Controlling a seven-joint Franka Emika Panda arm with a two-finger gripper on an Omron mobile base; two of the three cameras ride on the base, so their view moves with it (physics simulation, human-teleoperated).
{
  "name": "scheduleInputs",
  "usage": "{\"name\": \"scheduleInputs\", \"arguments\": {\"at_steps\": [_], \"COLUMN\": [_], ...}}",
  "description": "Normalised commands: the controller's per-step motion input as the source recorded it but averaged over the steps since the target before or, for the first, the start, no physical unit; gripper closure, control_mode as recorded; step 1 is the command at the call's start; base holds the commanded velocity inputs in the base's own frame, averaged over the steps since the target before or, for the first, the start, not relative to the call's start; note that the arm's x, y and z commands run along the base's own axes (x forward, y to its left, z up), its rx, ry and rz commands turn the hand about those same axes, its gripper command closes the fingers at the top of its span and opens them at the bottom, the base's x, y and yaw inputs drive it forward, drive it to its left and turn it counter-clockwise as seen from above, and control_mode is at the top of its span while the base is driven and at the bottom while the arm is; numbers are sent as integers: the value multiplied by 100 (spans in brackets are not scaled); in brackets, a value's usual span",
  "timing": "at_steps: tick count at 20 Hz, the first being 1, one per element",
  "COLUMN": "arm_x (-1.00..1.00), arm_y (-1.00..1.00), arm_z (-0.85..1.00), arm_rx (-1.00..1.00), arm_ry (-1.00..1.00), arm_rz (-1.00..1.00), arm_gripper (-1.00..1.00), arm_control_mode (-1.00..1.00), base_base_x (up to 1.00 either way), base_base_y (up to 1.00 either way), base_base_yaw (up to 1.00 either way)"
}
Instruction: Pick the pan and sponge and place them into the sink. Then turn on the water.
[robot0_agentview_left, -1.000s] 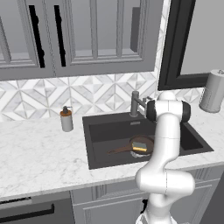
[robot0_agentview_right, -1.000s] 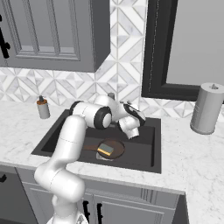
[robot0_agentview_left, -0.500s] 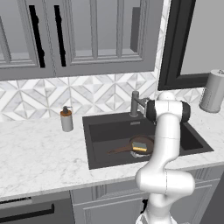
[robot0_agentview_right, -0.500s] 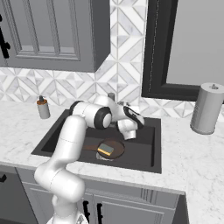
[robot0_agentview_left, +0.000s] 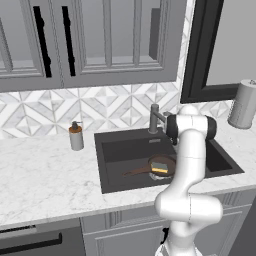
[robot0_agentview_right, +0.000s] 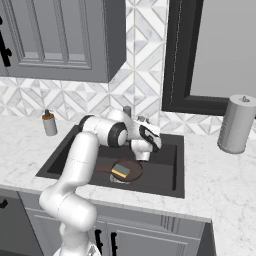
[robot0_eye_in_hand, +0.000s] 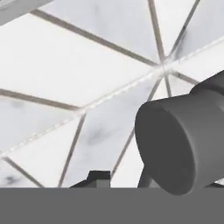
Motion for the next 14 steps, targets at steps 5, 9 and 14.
{"name": "scheduleInputs", "arguments": {"at_steps": [5, 9, 14], "arm_x": [41, 12, -13], "arm_y": [-100, -100, -100], "arm_z": [0, 15, 70], "arm_rx": [34, 40, 45], "arm_ry": [0, 0, 2], "arm_rz": [-3, 1, 17], "arm_gripper": [100, 100, 100], "arm_control_mode": [-100, -100, -100], "base_base_x": [0, 0, 0], "base_base_y": [0, 0, 0], "base_base_yaw": [0, 0, 0]}}
